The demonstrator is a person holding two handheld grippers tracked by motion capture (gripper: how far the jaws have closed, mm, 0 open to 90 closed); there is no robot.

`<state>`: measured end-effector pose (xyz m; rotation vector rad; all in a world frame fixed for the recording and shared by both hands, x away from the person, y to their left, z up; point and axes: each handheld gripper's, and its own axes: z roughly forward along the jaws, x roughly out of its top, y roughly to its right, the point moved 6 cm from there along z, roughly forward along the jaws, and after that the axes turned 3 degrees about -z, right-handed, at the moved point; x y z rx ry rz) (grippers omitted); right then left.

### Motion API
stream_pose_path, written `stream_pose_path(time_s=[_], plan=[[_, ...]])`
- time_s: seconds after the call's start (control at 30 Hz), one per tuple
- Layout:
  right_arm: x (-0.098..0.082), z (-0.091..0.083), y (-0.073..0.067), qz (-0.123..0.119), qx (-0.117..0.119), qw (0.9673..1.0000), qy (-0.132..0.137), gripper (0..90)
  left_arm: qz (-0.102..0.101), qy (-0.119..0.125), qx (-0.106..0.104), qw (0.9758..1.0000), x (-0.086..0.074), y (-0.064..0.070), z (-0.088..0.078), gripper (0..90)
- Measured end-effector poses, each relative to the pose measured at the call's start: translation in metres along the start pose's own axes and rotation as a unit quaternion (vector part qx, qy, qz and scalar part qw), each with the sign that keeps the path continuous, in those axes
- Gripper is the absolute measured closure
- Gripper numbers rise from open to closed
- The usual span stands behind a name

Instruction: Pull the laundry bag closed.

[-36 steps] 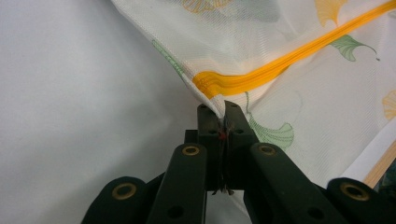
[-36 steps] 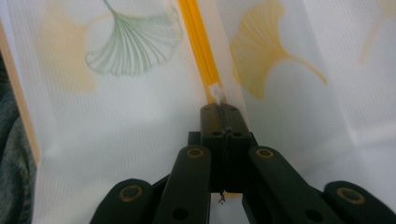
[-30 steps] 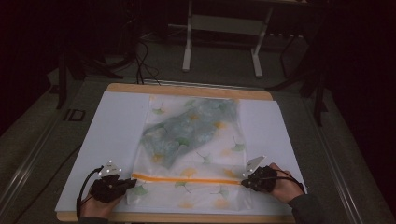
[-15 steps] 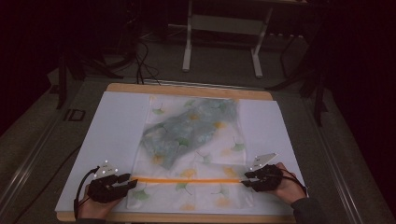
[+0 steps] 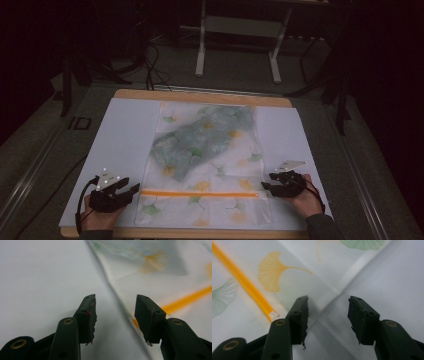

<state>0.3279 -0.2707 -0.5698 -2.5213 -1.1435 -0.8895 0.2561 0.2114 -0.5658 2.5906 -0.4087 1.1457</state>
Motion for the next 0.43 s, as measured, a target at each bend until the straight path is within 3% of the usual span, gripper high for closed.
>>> stream_pose_path(time_s=[0.03, 0.13, 0.17, 0.2, 0.23, 0.27, 0.3, 0.33, 0.4, 0.43], plan=[[0.000, 0.000, 0.000, 0.000, 0.000, 1.0000, 0.000, 49.2, 0.001, -0.001, 0.012, 0.9999, 0.001, -0.003, 0.003, 51.8], [-0.003, 0.001, 0.005, 0.016, -0.032, 0.9993, 0.014, 48.5, 0.003, -0.006, 0.044, 0.9990, 0.004, -0.012, 0.011, 50.0], [-0.003, 0.001, 0.005, 0.016, -0.032, 0.9993, 0.014, 48.5, 0.003, -0.006, 0.044, 0.9990, 0.004, -0.012, 0.011, 49.5], [-0.005, 0.001, 0.007, 0.038, -0.044, 0.9979, 0.028, 47.7, 0.000, -0.007, 0.061, 0.9981, 0.004, -0.016, 0.012, 49.2], [-0.005, 0.001, 0.007, 0.038, -0.044, 0.9979, 0.028, 47.7, 0.000, -0.007, 0.061, 0.9981, 0.004, -0.016, 0.012, 48.7], [-0.008, 0.002, 0.010, 0.061, -0.056, 0.9958, 0.039, 46.6, -0.004, -0.007, 0.065, 0.9978, 0.004, -0.018, 0.013, 47.7], [-0.008, 0.002, 0.010, 0.061, -0.056, 0.9958, 0.039, 46.6, -0.010, -0.008, 0.068, 0.9976, 0.004, -0.020, 0.014, 47.7], [-0.012, 0.003, 0.014, 0.083, -0.071, 0.9930, 0.045, 45.8, -0.028, -0.008, 0.077, 0.9966, 0.006, -0.026, 0.015, 47.1], [-0.014, 0.003, 0.015, 0.088, -0.077, 0.9920, 0.047, 45.8, -0.033, -0.008, 0.084, 0.9959, 0.006, -0.029, 0.016, 47.1], [-0.017, 0.002, 0.016, 0.097, -0.094, 0.9891, 0.059, 45.7, -0.036, -0.008, 0.094, 0.9948, 0.006, -0.033, 0.017, 45.7]])
